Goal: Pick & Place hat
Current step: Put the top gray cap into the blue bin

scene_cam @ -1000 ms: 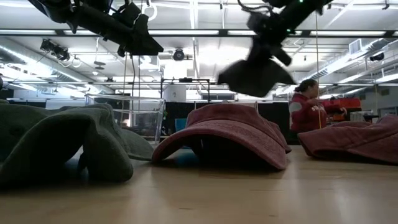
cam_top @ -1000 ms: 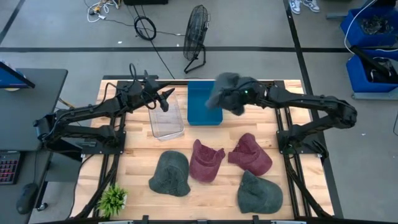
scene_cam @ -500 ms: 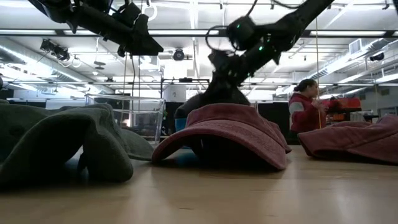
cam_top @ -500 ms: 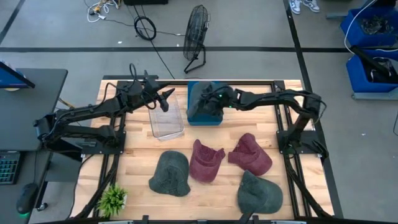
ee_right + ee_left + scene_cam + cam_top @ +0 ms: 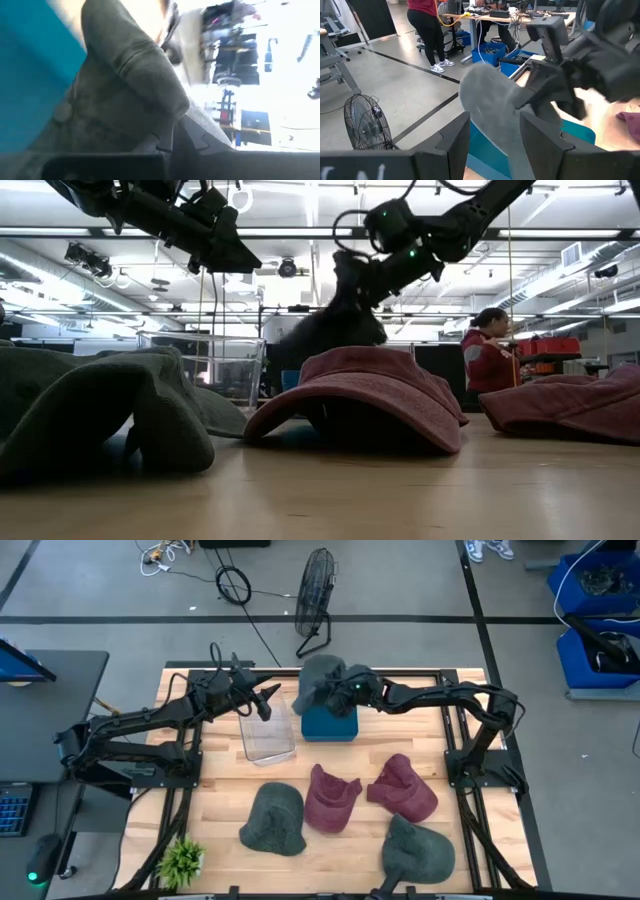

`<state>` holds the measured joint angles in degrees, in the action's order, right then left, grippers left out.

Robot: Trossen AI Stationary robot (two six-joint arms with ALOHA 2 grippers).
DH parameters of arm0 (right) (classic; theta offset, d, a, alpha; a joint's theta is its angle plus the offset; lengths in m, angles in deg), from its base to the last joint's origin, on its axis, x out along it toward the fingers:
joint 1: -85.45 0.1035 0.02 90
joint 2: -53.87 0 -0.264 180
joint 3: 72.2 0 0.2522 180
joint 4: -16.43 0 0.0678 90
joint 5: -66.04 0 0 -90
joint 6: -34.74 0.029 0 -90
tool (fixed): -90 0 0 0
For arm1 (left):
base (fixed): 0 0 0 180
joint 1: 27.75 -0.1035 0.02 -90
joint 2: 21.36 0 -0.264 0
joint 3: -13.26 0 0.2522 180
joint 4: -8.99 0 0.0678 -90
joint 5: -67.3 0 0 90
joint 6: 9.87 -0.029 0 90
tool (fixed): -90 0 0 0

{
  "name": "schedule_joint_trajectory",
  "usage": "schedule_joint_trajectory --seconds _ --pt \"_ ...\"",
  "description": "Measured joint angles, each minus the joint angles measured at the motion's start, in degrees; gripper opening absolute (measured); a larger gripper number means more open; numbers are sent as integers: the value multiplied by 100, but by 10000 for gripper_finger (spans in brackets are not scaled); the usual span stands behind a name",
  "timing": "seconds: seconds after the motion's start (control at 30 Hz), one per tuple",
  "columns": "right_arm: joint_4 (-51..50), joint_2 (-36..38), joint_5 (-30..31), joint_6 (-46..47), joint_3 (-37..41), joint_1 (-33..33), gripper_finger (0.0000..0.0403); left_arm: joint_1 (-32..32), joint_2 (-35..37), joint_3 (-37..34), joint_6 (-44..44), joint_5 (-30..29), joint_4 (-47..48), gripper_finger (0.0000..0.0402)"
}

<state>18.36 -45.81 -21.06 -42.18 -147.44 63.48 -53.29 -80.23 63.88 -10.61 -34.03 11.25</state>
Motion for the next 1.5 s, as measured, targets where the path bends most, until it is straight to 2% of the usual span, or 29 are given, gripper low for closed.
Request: schedule_joint_trajectory --seconds 0.17,0.23,0.3,0.4,0.47,0.73,0.93,1.07,1.17,1.27,1.37,1.5 --pt "-339 -8 -1066 1219 0 -212 8 -2 0 0 0 0 66 177" --pt "-682 -41 -1256 1305 2 -290 8 -2 0 0 0 0 93 177" --pt "-1055 -42 -954 1196 4 -337 8 -2 0 0 0 0 108 177" --pt "-1371 -42 -165 1098 4 -400 8 0 0 0 0 0 138 177" --pt "-1577 -42 80 1005 4 -454 9 0 0 0 0 0 171 177" --pt "-2062 -44 -87 898 4 -449 13 1 0 0 0 0 245 177" --pt "-1674 -44 -24 -375 4 -252 11 0 0 0 3 0 243 177" --pt "-1214 -44 -45 -764 4 -129 9 0 0 0 2 0 241 177" --pt "-1302 -44 -145 -482 -24 -119 11 0 0 0 2 -1 239 177" --pt "-1278 -44 -379 296 -24 -131 22 0 0 0 1 0 239 177" --pt "-1029 -44 -442 921 -26 -130 41 0 0 0 0 0 239 177" --pt "-727 -44 -371 1248 -26 -117 75 0 0 0 0 0 239 177"
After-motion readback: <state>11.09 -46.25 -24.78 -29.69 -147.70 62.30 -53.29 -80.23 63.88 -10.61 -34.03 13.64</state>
